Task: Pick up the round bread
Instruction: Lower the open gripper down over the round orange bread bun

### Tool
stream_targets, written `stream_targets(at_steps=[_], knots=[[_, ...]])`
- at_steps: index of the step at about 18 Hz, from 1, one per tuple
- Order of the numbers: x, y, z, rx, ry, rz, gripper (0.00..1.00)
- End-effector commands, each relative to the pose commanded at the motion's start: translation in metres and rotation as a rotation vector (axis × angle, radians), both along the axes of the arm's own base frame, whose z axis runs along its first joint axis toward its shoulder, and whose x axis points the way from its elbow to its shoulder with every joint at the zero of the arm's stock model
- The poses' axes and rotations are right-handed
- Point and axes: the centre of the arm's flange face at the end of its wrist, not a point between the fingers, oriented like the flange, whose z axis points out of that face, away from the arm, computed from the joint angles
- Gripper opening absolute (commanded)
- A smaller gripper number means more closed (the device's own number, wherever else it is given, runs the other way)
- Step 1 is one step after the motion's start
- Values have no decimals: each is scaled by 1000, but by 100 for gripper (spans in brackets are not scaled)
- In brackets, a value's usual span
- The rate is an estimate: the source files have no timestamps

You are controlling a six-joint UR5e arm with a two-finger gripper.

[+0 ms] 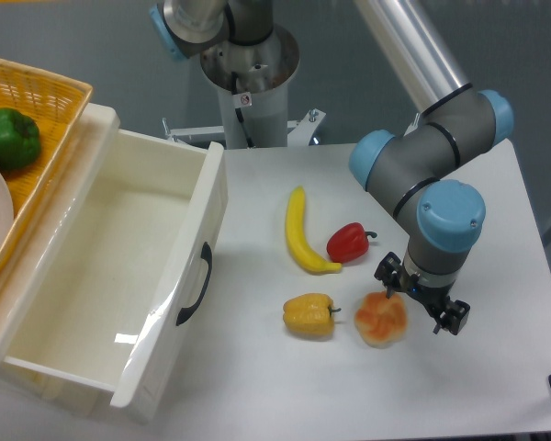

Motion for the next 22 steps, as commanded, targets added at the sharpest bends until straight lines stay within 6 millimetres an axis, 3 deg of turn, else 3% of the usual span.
stream_targets(at_steps=[8,16,22], knots=[[4,2,0,6,-5,1,100],[26,2,-28,0,-38,134,100],[35,2,-35,-31,-42,187,100]])
